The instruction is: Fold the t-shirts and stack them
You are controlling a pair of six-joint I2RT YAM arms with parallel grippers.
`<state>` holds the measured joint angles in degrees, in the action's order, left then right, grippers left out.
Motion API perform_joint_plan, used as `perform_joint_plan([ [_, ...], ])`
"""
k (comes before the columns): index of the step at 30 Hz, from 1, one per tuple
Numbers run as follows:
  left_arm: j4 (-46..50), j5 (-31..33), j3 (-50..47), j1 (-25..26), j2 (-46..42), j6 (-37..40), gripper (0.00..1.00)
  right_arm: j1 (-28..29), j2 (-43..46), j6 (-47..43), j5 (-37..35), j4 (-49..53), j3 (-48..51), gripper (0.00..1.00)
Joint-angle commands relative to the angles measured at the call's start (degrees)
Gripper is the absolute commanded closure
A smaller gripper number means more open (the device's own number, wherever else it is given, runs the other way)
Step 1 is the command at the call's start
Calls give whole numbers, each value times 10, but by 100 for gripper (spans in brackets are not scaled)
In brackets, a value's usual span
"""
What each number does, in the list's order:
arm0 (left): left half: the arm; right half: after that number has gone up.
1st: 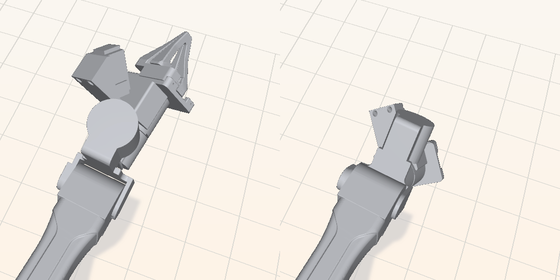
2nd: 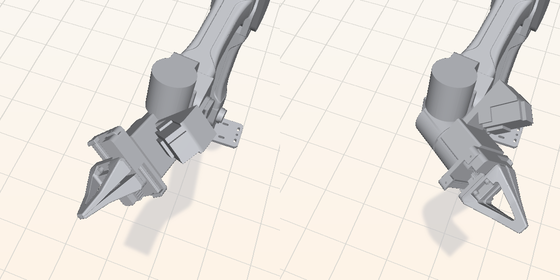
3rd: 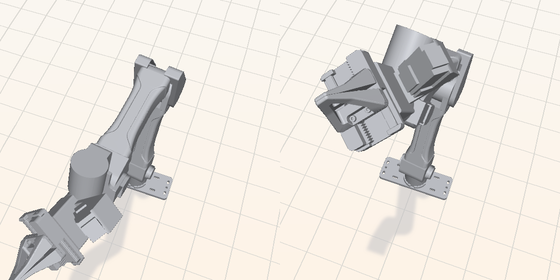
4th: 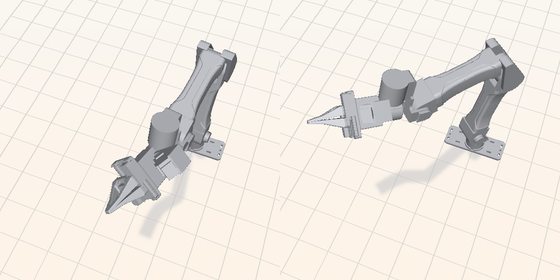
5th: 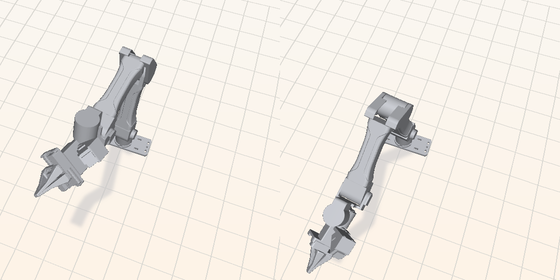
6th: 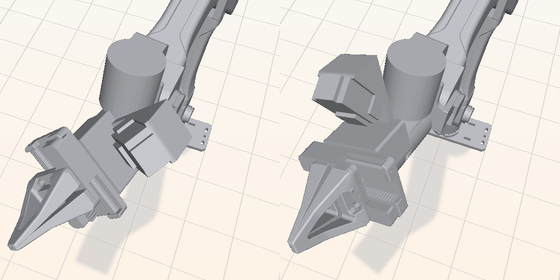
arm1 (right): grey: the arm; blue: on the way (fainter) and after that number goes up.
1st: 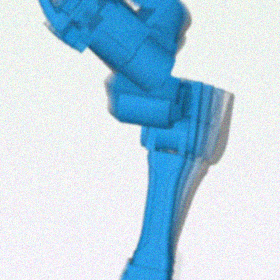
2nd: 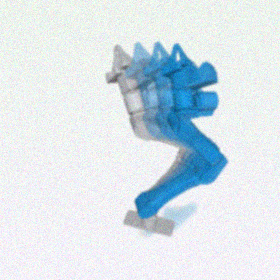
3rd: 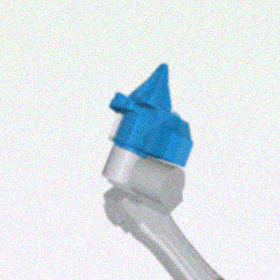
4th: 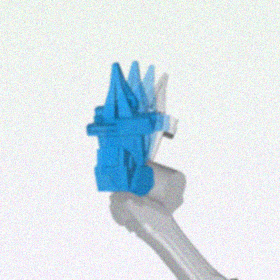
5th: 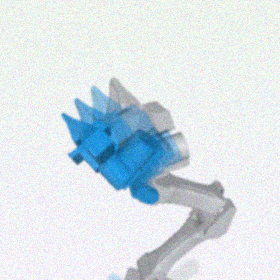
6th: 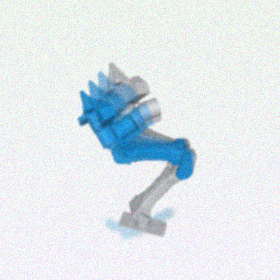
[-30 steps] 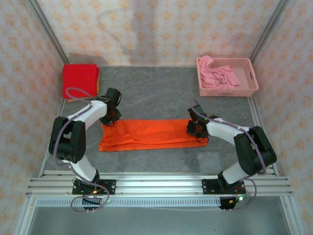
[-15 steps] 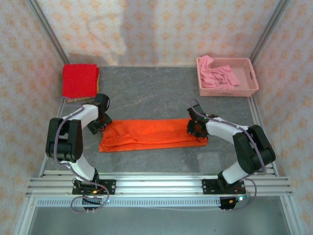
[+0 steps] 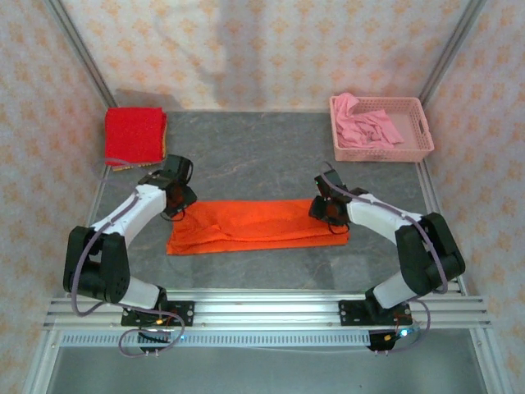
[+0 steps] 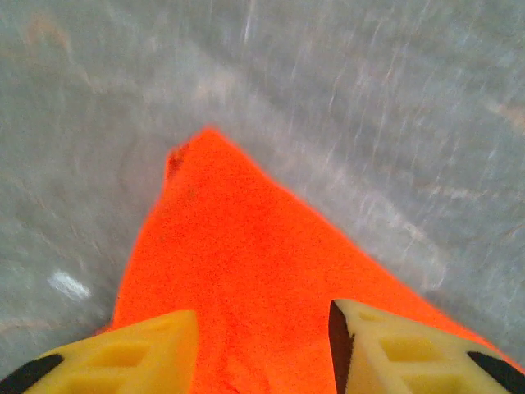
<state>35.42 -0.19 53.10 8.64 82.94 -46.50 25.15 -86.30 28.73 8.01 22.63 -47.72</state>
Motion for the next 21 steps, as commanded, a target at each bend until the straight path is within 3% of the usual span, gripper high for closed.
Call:
perform_joint_plan([
  [1, -21, -22, -28, 4, 29, -33, 66, 10, -21, -25, 9, -10, -40, 51],
  [4, -40, -22, -36, 4, 59, -36, 71, 11, -60, -23, 14, -12, -61, 55],
  [11, -53, -5, 11, 1, 150, -19, 72, 12, -95, 4, 1, -24, -52, 61],
  [15, -39, 10, 90, -3, 228, 2, 72, 11, -88, 8, -14, -15, -29, 62],
  [21, 35, 49, 293, -3, 371, 47, 72, 11, -65, 10, 0, -15, 13, 62],
])
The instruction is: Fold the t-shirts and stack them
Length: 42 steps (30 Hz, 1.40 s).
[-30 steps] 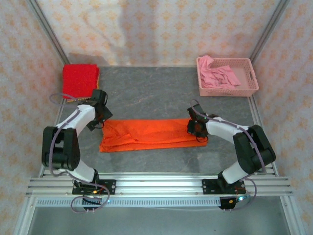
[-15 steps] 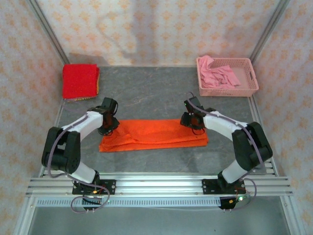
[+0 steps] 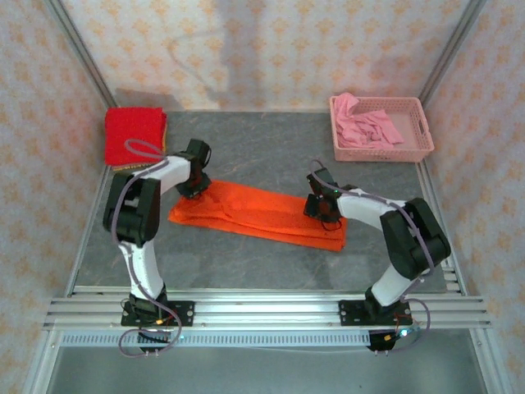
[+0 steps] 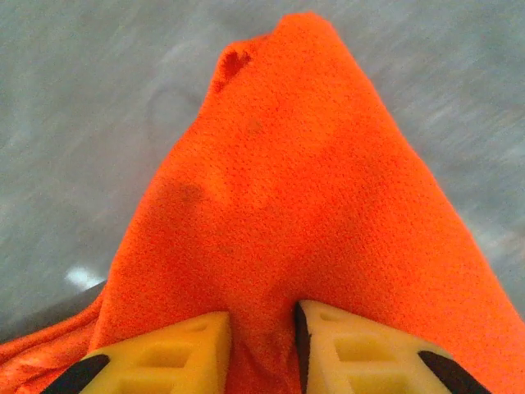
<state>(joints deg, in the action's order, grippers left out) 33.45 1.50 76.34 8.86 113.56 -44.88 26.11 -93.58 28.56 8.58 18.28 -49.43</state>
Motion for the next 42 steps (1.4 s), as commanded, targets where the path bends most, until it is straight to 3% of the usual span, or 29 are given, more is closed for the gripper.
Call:
perform_joint_plan([
  [1, 70, 29, 98, -5, 88, 36, 72, 2, 13, 14, 1, 26, 37, 62],
  [9, 161, 9, 354, -10, 238, 47, 69, 58, 49, 42, 16, 11, 71, 62],
  [12, 220, -9, 477, -9, 301, 56, 68, 104, 38, 70, 19, -8, 67, 62],
  [21, 278, -19, 702, -8, 407, 52, 67, 250, -41, 118, 14, -39, -9, 62],
  [30, 258, -34, 666, -3, 319, 74, 54, 265, -27, 59, -25, -22, -66, 60],
  [37, 202, -8, 514, -4, 120, 98, 16, 237, -16, -2, -67, -41, -128, 49],
  [42, 154, 19, 336, -6, -46, 96, 11, 189, -77, -36, -49, -60, -211, 42],
])
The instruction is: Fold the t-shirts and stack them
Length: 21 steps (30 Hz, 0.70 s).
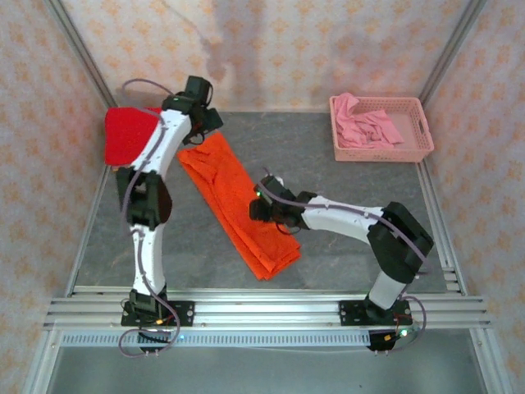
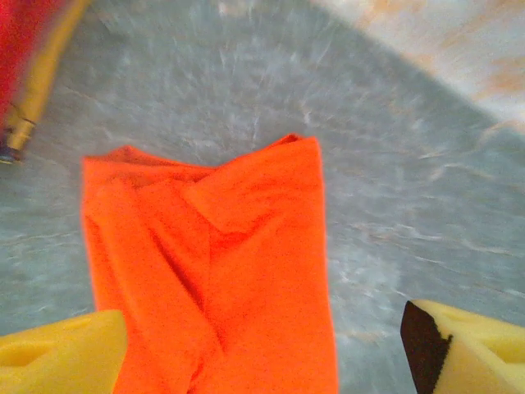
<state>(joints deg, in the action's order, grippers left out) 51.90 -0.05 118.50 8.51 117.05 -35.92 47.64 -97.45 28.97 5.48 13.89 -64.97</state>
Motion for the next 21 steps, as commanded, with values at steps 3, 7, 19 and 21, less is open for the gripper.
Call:
perform_joint_plan([
  [3, -76, 30, -232, -1, -193, -15, 9, -47, -95, -66, -14, -18, -128, 41],
  [7, -115, 23, -405, 15, -323, -45, 5, -78, -182, -71, 28, -22, -225, 42],
  [19, -83, 4, -736, 81, -633, -145, 3, -118, -445, -90, 117, 38, -535, 46],
  [21, -66, -3, -767, 84, -677, -164, 3, -118, -481, -93, 130, 61, -590, 50],
])
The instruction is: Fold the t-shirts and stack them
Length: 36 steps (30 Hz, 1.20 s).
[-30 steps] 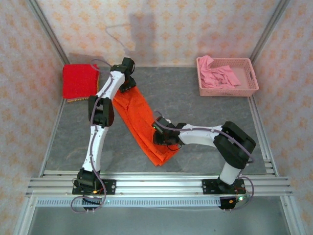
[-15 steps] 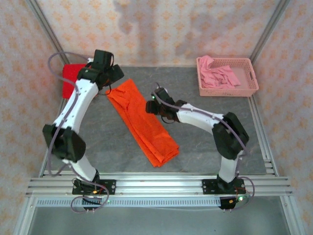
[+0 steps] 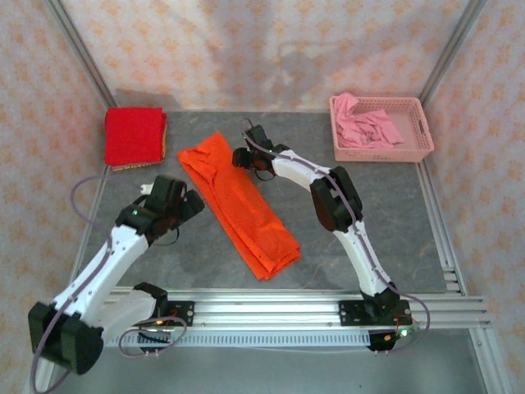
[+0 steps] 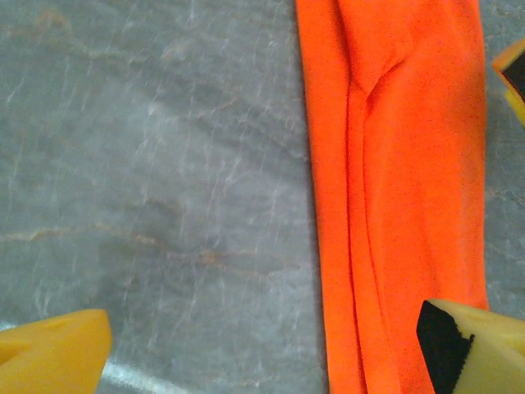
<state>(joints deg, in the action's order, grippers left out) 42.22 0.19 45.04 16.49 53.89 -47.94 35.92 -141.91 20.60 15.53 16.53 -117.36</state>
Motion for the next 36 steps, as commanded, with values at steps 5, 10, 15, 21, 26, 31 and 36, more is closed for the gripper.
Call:
perform_joint_plan([
  [5, 55, -5, -65, 4, -86, -56, 3, -1, -111, -2, 79, 67, -176, 61],
  [10, 49, -4, -67, 5, -75, -54, 3, -3, -131, -15, 87, 85, -222, 93],
  [15, 33, -4, -63, 5, -50, -42, 3, -24, -104, -20, 87, 85, -200, 100],
  [21, -8, -27, -72, 5, -23, -34, 3, -59, -39, -33, 60, 56, -114, 100],
  [26, -68, -85, -83, 7, -2, -16, 4, -92, 8, -44, 47, 35, -40, 100],
  [31, -105, -129, -73, 23, 40, 8, 4, -128, 56, -50, 32, 12, 39, 100],
  [36, -125, -143, -55, 57, 84, 27, 3, -165, 109, -34, 20, -30, 131, 100],
])
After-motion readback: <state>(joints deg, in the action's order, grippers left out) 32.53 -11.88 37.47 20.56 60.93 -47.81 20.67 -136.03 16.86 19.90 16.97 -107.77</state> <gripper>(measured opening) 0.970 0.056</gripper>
